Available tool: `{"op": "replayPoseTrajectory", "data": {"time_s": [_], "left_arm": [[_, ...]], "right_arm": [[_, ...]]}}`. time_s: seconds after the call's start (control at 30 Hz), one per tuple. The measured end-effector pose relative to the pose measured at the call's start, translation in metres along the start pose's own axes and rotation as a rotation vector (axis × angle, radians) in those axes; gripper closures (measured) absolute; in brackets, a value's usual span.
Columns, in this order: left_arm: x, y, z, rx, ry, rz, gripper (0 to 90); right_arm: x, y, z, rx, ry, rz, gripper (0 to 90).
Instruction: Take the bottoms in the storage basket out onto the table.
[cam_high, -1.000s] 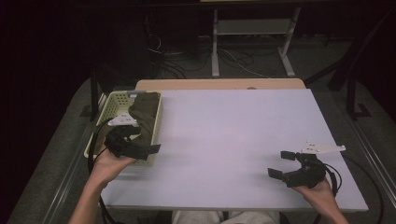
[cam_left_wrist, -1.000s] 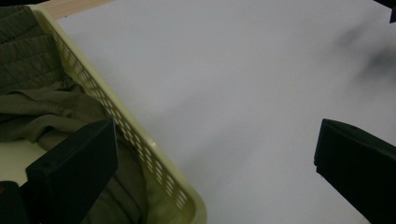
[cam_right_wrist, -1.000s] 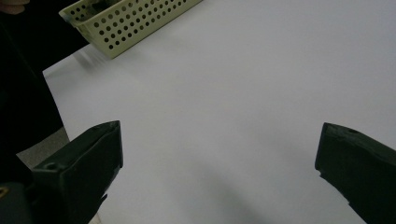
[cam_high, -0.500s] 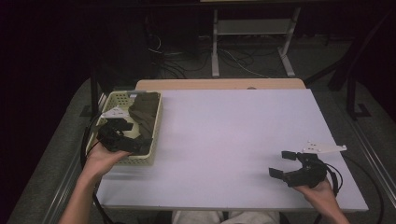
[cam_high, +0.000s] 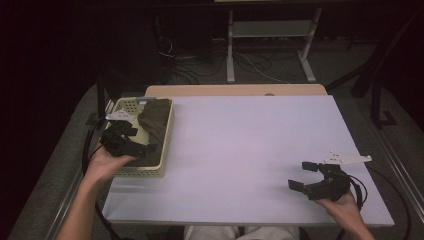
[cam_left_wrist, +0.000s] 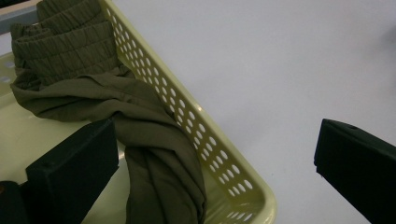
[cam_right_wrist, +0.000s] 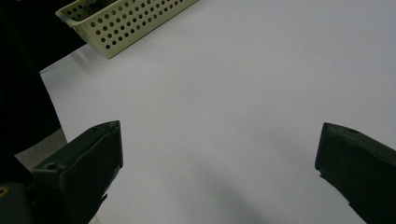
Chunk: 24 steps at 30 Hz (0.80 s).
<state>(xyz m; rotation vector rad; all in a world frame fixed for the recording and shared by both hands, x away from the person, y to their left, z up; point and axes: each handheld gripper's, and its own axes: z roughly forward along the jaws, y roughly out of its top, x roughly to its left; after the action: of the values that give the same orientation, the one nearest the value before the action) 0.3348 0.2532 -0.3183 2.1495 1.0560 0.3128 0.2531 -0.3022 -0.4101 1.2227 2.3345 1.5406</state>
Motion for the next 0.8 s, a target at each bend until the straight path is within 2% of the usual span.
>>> {"op": "replayPoseTrajectory", "data": {"time_s": [0.3, 0.33, 0.43, 0.8], "left_arm": [[0.011, -0.003, 0.004, 0.016, 0.011, -0.029, 0.0], [0.012, -0.004, 0.005, 0.015, 0.020, -0.050, 0.0], [0.015, -0.005, 0.007, 0.025, 0.017, -0.036, 0.0], [0.023, -0.009, 0.018, 0.047, 0.015, -0.068, 0.0]], "right_arm": [[0.000, 0.000, 0.001, 0.008, 0.002, -0.006, 0.6], [0.000, -0.001, 0.001, 0.004, 0.001, -0.005, 0.6], [0.000, -0.001, 0.001, 0.003, 0.001, -0.004, 0.7], [0.000, -0.001, 0.001, 0.010, 0.001, -0.010, 0.6]]}}
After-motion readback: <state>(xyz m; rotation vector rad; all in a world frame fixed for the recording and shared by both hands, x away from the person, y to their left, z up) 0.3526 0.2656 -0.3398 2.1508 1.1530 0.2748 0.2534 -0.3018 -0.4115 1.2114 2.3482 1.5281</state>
